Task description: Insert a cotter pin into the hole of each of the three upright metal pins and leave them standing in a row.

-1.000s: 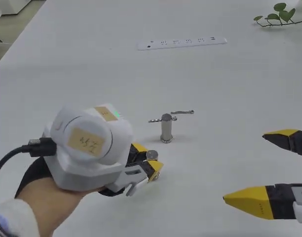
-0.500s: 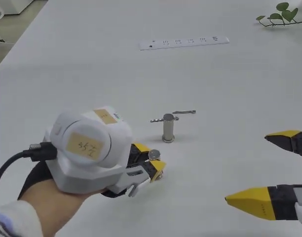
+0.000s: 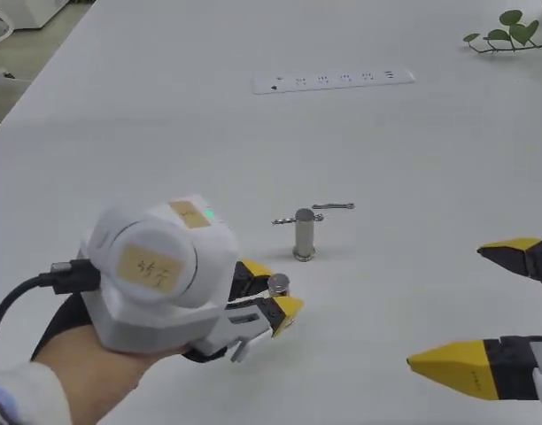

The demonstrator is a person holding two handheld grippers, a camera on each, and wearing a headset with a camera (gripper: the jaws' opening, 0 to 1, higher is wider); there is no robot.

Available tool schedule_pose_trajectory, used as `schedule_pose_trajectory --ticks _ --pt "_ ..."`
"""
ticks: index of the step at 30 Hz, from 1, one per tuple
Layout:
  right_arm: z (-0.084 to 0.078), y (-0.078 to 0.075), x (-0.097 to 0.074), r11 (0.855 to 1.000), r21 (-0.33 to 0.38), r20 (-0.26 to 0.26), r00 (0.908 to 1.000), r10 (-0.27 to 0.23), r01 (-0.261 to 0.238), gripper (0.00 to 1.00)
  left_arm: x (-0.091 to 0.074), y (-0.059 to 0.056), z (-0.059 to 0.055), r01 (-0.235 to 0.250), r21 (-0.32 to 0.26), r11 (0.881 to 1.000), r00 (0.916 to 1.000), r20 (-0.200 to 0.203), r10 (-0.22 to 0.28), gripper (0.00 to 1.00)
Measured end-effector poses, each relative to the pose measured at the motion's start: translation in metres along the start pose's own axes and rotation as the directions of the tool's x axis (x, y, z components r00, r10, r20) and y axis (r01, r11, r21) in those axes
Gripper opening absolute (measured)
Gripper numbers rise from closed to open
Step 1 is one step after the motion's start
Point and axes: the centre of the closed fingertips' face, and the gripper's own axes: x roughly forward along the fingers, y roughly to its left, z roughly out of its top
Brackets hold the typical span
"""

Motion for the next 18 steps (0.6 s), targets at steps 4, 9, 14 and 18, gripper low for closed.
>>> schedule_pose_trajectory --ticks 4,9,14,18 --pt "0.001 -0.001 0.001 1.0 -0.003 -0.002 1.0 0.001 -0.001 0.94 -0.006 -0.002 0.005 0.019 -0.018 1.0 0.9996 0.023 -0.018 0.2" --pt "-0.004 -0.001 0.004 1.0 -0.018 -0.023 0.9997 0.002 -0.003 0.94 -0.01 0.0 0.0 0.013 -0.008 1.0 0.9999 0.009 -0.013 0.34" --pt "-0.008 -0.001 0.005 0.999 -0.028 -0.042 0.999 0.014 -0.015 0.94 -0.017 -0.003 -0.007 0.024 -0.031 0.999 0.9997 -0.002 -0.024 0.46" --pt "-0.017 -0.002 0.005 0.998 -0.052 -0.081 0.9963 0.028 -0.033 0.94 -0.02 -0.01 -0.016 0.06 -0.047 0.997 0.9976 -0.032 -0.061 0.61"
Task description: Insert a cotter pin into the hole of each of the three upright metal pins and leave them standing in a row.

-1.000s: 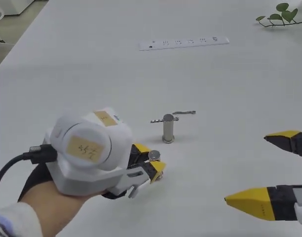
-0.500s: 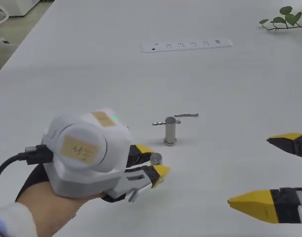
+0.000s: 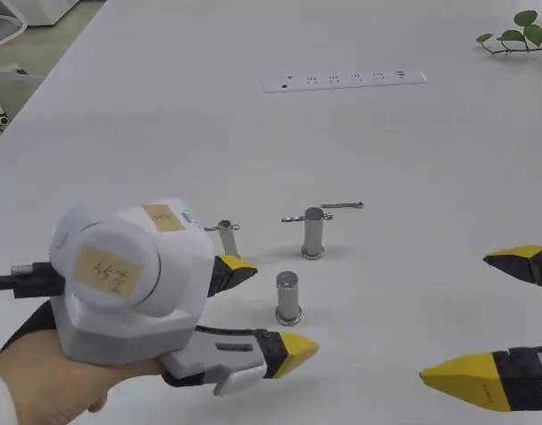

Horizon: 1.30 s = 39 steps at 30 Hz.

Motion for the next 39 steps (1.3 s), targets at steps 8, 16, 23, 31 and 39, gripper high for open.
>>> schedule_pose_trajectory --ticks 8,16,23,31,39 --pt "-0.007 -0.003 -0.004 1.0 -0.014 -0.03 0.9995 0.005 -0.006 0.94 -0.008 -0.006 -0.011 0.026 -0.033 0.999 0.9996 0.007 -0.026 0.88" --pt "-0.009 -0.011 -0.007 0.999 -0.043 -0.069 0.9976 0.008 -0.01 0.94 -0.02 0.012 -0.015 -0.069 -0.043 0.997 0.9975 0.014 0.069 0.99" --pt "-0.002 -0.022 -0.008 0.996 -0.092 -0.101 0.9948 0.013 -0.023 0.93 -0.033 0.019 -0.023 -0.086 -0.078 0.993 0.9963 0.002 0.086 1.0" --pt "0.022 -0.04 -0.003 0.977 -0.209 -0.14 0.9899 0.019 -0.048 0.91 -0.04 0.019 -0.034 -0.091 -0.047 0.995 0.9948 -0.051 0.088 0.99" --pt "0.034 -0.049 0.011 0.946 -0.303 -0.213 0.9758 0.048 -0.113 0.9 -0.045 0.02 -0.021 -0.098 -0.083 0.992 0.9952 0.003 0.098 0.99"
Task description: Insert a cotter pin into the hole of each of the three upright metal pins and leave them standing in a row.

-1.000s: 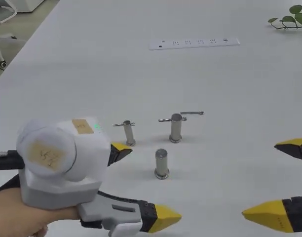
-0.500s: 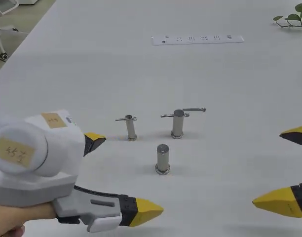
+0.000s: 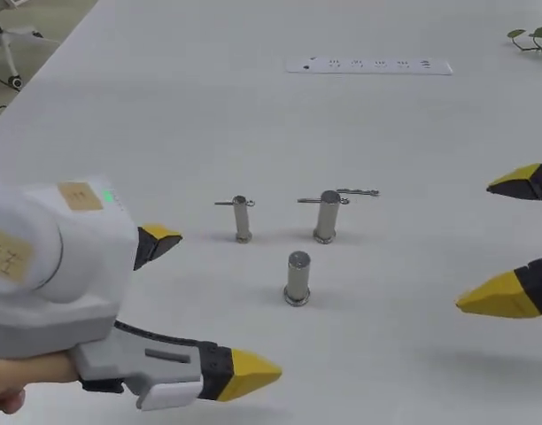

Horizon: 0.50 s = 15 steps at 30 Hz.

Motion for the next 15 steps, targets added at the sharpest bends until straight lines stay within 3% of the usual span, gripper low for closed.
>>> schedule_pose_trajectory --ticks 9,15 --pt "0.009 -0.015 0.018 0.988 -0.136 -0.099 0.9934 0.059 -0.072 0.88 -0.002 0.0 -0.007 -0.002 -0.029 1.0 0.9997 -0.023 0.001 0.99" --pt "0.016 -0.026 0.031 0.978 -0.18 -0.133 0.9879 0.08 -0.104 0.87 -0.002 0.001 -0.008 -0.005 -0.035 0.999 0.9997 -0.025 0.004 0.99"
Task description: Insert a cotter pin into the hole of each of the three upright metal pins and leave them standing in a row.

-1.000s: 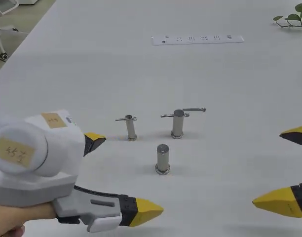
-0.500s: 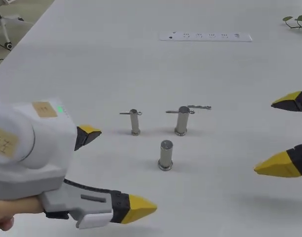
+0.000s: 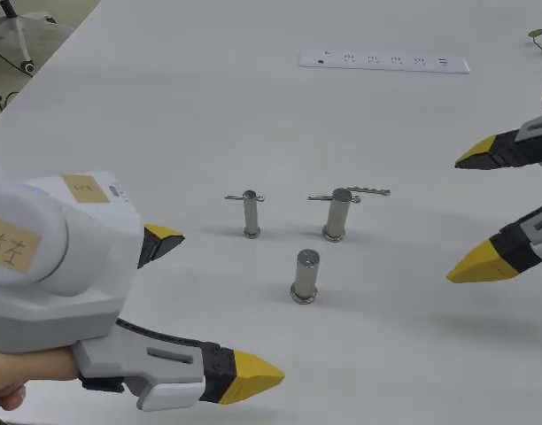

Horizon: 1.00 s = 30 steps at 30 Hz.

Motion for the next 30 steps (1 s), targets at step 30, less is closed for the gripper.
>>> schedule_pose_trajectory --ticks 30 --pt "0.016 -0.035 0.048 0.99 -0.099 -0.093 0.991 0.096 -0.105 0.7 0.004 -0.018 -0.006 0.062 0.015 0.998 0.9978 -0.025 -0.062 0.99"
